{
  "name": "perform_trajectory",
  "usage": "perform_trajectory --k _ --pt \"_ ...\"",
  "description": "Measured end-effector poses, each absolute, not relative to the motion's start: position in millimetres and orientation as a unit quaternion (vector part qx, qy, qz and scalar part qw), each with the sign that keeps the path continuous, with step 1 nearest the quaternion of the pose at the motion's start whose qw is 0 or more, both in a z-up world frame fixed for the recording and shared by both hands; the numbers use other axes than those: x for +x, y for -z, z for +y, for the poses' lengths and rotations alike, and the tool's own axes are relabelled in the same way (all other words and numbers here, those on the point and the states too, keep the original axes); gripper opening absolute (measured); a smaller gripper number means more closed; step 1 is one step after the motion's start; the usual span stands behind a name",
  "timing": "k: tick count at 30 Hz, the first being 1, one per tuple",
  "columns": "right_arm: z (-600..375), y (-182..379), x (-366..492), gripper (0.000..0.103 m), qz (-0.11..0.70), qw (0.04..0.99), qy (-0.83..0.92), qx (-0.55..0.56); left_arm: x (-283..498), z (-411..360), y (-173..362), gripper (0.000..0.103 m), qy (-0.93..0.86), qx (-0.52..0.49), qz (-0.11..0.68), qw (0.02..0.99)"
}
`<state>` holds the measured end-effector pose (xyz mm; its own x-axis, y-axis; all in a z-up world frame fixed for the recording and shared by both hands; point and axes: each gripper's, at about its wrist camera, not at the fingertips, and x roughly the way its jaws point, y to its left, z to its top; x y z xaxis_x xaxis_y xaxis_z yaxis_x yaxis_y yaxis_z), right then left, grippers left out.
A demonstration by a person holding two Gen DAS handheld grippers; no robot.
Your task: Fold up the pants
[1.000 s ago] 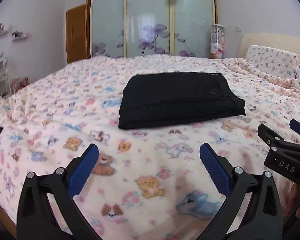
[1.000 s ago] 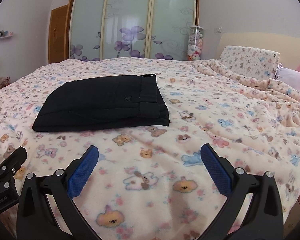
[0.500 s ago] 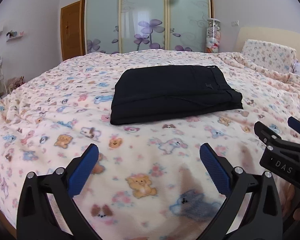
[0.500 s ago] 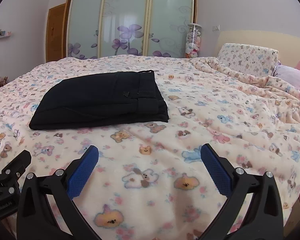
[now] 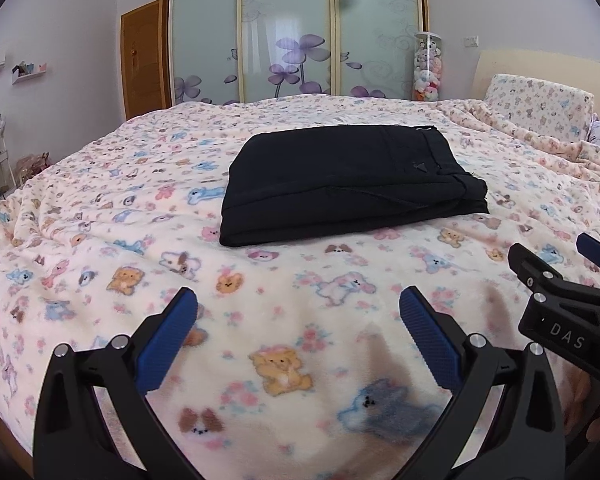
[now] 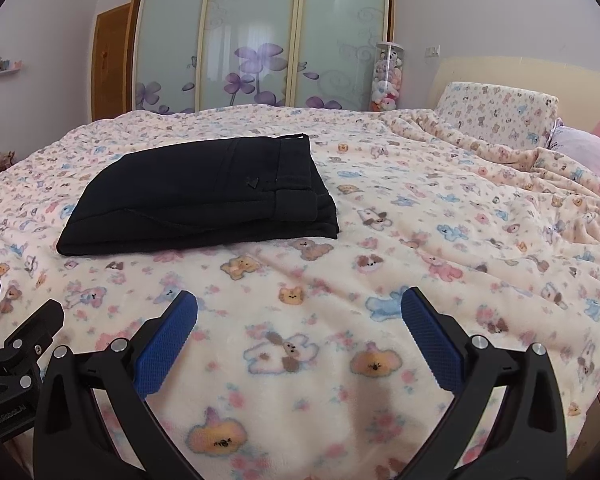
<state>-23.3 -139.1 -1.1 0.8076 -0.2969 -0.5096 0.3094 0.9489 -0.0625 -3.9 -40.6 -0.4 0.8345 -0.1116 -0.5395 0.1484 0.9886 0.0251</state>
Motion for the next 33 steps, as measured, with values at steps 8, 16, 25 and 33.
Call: perform_trajectory --k 8,16,25,33 --pt "-140.2 2.0 -22.0 0.102 0.270 0.950 0.159 0.013 -2.8 -41.4 0.8 0.101 0.069 0.036 0.279 0.957" --pt "-141.0 4.6 -20.5 0.102 0.274 0.949 0.157 0.013 -1.7 -41.4 2.5 0.101 0.067 0.034 0.282 0.956" --pt "-141.9 6.8 -19.4 0.102 0.279 0.948 0.155 0.015 -0.7 -40.7 3.4 0.101 0.067 0.036 0.283 0.956" --pt "-142.8 7.4 -18.3 0.102 0.281 0.947 0.155 0.016 0.0 -39.8 3.6 0.101 0.068 0.037 0.283 0.956"
